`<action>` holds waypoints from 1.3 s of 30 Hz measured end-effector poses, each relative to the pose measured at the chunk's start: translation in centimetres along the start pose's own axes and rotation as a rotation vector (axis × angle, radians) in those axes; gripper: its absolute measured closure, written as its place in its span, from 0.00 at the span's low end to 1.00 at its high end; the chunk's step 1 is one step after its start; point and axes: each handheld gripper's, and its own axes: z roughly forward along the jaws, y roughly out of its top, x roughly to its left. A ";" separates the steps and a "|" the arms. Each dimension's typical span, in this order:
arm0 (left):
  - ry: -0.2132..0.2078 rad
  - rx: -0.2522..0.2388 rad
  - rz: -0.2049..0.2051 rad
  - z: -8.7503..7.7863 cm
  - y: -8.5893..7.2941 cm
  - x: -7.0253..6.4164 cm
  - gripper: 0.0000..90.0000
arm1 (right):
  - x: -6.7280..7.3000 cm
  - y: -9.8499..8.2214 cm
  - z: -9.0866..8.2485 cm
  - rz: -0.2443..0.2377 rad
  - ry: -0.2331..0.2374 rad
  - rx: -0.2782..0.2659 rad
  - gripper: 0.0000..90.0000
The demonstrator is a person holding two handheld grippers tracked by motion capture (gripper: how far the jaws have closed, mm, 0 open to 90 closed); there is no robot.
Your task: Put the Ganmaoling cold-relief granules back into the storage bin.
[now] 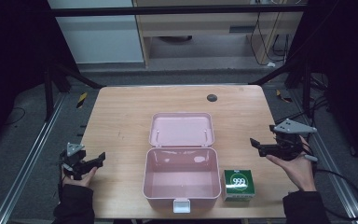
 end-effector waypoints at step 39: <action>-0.007 0.006 0.022 0.1 -0.2 -0.2 0.20 | 5.4 3.4 -0.9 -0.455 0.345 0.316 0.11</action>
